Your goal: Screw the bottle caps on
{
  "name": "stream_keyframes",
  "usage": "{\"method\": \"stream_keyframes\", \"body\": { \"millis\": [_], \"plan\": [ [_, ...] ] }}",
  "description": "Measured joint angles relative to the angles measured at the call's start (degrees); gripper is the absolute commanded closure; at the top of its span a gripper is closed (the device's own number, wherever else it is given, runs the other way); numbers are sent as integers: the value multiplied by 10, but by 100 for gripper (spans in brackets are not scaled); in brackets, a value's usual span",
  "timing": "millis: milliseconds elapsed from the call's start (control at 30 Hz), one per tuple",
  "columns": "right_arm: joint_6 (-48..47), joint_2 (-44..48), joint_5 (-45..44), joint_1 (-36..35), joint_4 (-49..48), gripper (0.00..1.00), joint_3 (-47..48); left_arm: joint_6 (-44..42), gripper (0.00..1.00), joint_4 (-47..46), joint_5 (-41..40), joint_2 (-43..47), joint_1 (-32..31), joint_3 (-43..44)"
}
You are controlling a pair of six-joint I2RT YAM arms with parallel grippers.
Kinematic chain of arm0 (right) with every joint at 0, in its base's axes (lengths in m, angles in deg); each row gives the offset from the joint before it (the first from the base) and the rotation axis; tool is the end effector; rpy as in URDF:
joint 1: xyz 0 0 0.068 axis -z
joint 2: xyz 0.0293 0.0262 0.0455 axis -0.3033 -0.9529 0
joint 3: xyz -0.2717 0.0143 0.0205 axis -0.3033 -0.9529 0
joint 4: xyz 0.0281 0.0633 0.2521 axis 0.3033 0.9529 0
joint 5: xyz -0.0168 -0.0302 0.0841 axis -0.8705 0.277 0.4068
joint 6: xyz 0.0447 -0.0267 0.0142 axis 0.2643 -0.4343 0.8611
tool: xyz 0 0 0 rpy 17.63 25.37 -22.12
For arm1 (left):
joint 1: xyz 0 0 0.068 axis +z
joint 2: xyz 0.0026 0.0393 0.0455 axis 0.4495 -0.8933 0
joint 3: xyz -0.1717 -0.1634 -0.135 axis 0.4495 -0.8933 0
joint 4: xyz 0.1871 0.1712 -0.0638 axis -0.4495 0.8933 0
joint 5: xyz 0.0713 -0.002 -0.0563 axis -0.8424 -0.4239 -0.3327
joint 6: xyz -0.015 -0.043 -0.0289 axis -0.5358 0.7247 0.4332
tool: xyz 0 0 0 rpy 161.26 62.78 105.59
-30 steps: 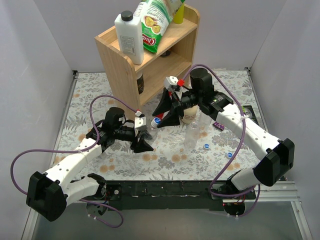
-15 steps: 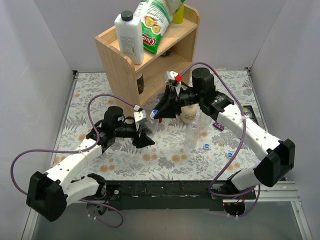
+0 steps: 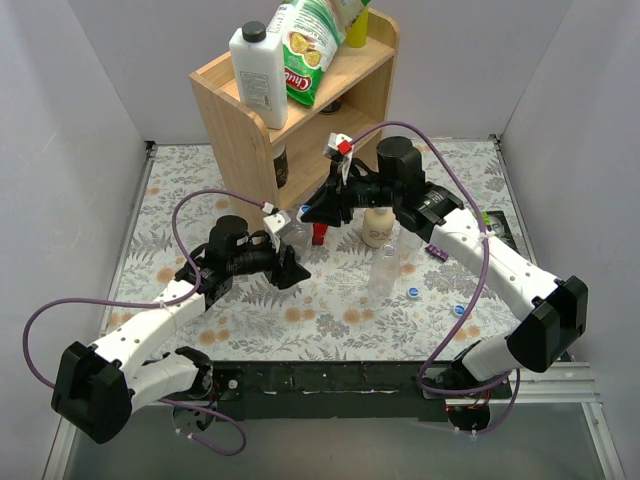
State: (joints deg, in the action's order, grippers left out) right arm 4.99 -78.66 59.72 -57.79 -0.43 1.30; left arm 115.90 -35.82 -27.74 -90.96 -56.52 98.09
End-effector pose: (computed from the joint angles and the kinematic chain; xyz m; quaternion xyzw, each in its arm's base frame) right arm 0.2415 0.2338 0.4041 -0.4503 0.6080 0.4571 0.4676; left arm 0.1898 -0.1321 0.2617 0.0954 0.8252 -0.4890 0.2662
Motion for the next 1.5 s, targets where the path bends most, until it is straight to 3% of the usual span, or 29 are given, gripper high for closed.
{"method": "stream_keyframes", "body": {
  "millis": [33, 67, 267, 500, 767, 1033, 1500],
  "plan": [
    [-4, -1, 2, 0, 2, 99, 0, -1, 37, 1, 0, 0, 0, -1],
    [-9, -1, 7, 0, 3, 99, 0, -5, 2, 4, 0, 1, 0, -1],
    [-65, -4, 53, -5, 35, 99, 1, -27, 2, 37, -45, 22, 8, -4],
    [-125, -28, 56, -7, 96, 99, 36, -163, 2, 162, -152, 57, 12, -12],
    [-202, -118, -11, -43, 184, 99, 186, -316, 2, 329, -253, 175, 14, -86],
    [-243, -139, -70, -91, 243, 99, 220, -320, 2, 367, -341, 210, 45, -116],
    [-263, -148, -139, -125, 246, 99, 164, -304, 2, 366, -358, 228, 70, -121]
  ]
}}
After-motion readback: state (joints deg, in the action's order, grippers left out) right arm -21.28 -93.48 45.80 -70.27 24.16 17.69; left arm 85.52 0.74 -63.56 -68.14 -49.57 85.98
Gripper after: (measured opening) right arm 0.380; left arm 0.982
